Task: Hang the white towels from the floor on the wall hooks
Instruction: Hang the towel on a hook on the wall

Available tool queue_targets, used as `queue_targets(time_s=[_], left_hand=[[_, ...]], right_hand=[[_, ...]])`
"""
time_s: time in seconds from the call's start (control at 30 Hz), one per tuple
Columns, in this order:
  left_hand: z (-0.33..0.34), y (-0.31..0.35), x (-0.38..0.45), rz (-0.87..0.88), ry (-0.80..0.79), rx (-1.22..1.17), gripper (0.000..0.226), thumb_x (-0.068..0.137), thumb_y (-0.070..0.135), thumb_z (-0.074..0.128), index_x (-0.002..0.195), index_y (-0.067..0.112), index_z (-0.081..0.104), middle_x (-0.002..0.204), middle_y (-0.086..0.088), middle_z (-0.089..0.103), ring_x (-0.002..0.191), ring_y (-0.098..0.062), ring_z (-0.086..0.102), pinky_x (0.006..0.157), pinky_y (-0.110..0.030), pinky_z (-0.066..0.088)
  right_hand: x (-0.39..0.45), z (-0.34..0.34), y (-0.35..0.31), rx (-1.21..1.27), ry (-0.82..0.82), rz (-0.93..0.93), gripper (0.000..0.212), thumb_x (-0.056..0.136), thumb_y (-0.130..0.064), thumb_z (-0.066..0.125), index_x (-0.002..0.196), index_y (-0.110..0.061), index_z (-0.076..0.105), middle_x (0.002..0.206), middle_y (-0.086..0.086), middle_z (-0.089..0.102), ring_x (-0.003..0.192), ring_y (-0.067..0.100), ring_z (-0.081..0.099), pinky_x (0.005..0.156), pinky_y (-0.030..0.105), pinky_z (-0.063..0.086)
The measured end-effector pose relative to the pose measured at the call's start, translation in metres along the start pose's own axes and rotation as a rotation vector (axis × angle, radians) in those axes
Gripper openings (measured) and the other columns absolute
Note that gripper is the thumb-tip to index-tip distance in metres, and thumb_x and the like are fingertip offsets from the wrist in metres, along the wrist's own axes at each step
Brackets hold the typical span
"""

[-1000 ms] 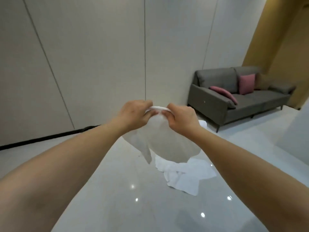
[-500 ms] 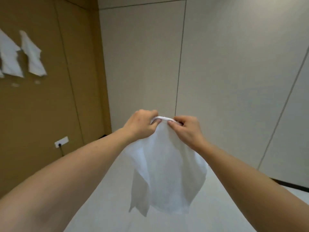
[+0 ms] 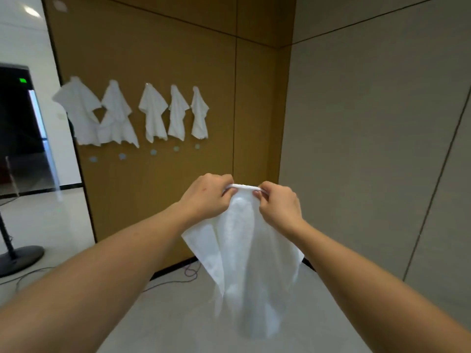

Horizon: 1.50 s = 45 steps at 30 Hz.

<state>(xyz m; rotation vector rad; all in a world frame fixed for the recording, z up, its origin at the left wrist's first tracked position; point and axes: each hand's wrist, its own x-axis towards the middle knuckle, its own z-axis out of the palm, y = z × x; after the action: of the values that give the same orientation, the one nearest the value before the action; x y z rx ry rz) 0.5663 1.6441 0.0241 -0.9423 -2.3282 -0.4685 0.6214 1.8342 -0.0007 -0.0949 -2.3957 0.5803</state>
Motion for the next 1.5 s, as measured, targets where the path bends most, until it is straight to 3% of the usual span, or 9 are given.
queue_targets(time_s=[0.2,0.4,0.6,0.7,0.87,1.0,1.27,1.4,1.5], left_hand=[[0.027,-0.108,0.039,-0.094,-0.03,0.097,0.019,0.092,0.042,0.05,0.082,0.027,0.054,0.07,0.009,0.057,0.066,-0.014,0.055,0.057,-0.032,0.042],[0.057,-0.236,0.078,-0.234,-0.08,0.104,0.023,0.094,0.045,0.051,0.085,0.025,0.058,0.074,0.005,0.06,0.071,-0.015,0.057,0.066,-0.036,0.048],[0.068,-0.357,0.114,-0.327,-0.073,0.159,0.031,0.094,0.046,0.052,0.073,0.024,0.051,0.066,0.004,0.056,0.064,-0.013,0.055,0.061,-0.036,0.047],[0.077,-0.416,0.111,-0.405,-0.089,0.2,0.033,0.094,0.048,0.051,0.075,0.021,0.055,0.065,0.005,0.057,0.062,-0.011,0.055,0.06,-0.035,0.047],[0.091,-0.521,0.102,-0.546,-0.053,0.23,0.031,0.093,0.051,0.052,0.079,0.024,0.06,0.066,0.013,0.055,0.064,-0.004,0.052,0.053,-0.019,0.034],[0.099,-0.603,0.101,-0.632,-0.036,0.28,0.03,0.092,0.056,0.052,0.078,0.03,0.057,0.065,0.018,0.05,0.064,0.002,0.048,0.054,-0.016,0.03],[0.093,-0.767,0.131,-0.819,-0.011,0.367,0.037,0.089,0.062,0.051,0.065,0.034,0.05,0.065,0.009,0.058,0.068,-0.011,0.055,0.059,-0.027,0.038],[0.096,-0.841,0.134,-0.875,0.012,0.375,0.034,0.09,0.059,0.049,0.069,0.033,0.056,0.066,0.013,0.059,0.069,-0.01,0.056,0.062,-0.026,0.04],[0.104,-0.895,0.126,-0.925,0.044,0.347,0.026,0.09,0.055,0.05,0.083,0.034,0.061,0.069,0.011,0.059,0.069,-0.011,0.058,0.063,-0.026,0.045]], right_hand=[[0.093,0.095,-0.012,0.017,-0.044,-0.16,0.022,0.096,-0.046,0.049,0.079,-0.033,0.056,0.067,-0.013,0.058,0.064,0.012,0.054,0.05,0.024,0.033],[0.196,0.202,-0.033,-0.002,-0.168,-0.299,0.033,0.095,-0.051,0.046,0.081,-0.024,0.059,0.074,-0.005,0.065,0.074,0.023,0.061,0.066,0.037,0.051],[0.292,0.31,-0.07,0.061,-0.205,-0.407,0.04,0.095,-0.05,0.047,0.065,-0.024,0.043,0.063,-0.006,0.055,0.068,0.024,0.057,0.055,0.033,0.04],[0.323,0.369,-0.096,0.114,-0.271,-0.46,0.039,0.095,-0.05,0.048,0.066,-0.025,0.046,0.063,-0.008,0.054,0.068,0.022,0.057,0.059,0.034,0.044],[0.374,0.477,-0.14,0.189,-0.339,-0.561,0.041,0.096,-0.049,0.048,0.064,-0.023,0.045,0.059,-0.009,0.05,0.063,0.017,0.052,0.051,0.03,0.031],[0.416,0.564,-0.177,0.362,-0.416,-0.561,0.039,0.095,-0.043,0.054,0.068,-0.016,0.052,0.06,-0.006,0.05,0.061,0.015,0.049,0.049,0.024,0.027],[0.529,0.713,-0.258,0.514,-0.499,-0.624,0.047,0.092,-0.048,0.057,0.055,-0.024,0.041,0.052,-0.008,0.044,0.05,0.005,0.04,0.049,0.027,0.028],[0.563,0.78,-0.301,0.569,-0.552,-0.633,0.042,0.091,-0.047,0.059,0.056,-0.029,0.046,0.052,-0.01,0.048,0.05,0.005,0.045,0.048,0.022,0.029],[0.576,0.832,-0.326,0.605,-0.556,-0.628,0.049,0.09,-0.044,0.06,0.051,-0.027,0.035,0.047,-0.009,0.035,0.046,0.005,0.034,0.048,0.024,0.026]])
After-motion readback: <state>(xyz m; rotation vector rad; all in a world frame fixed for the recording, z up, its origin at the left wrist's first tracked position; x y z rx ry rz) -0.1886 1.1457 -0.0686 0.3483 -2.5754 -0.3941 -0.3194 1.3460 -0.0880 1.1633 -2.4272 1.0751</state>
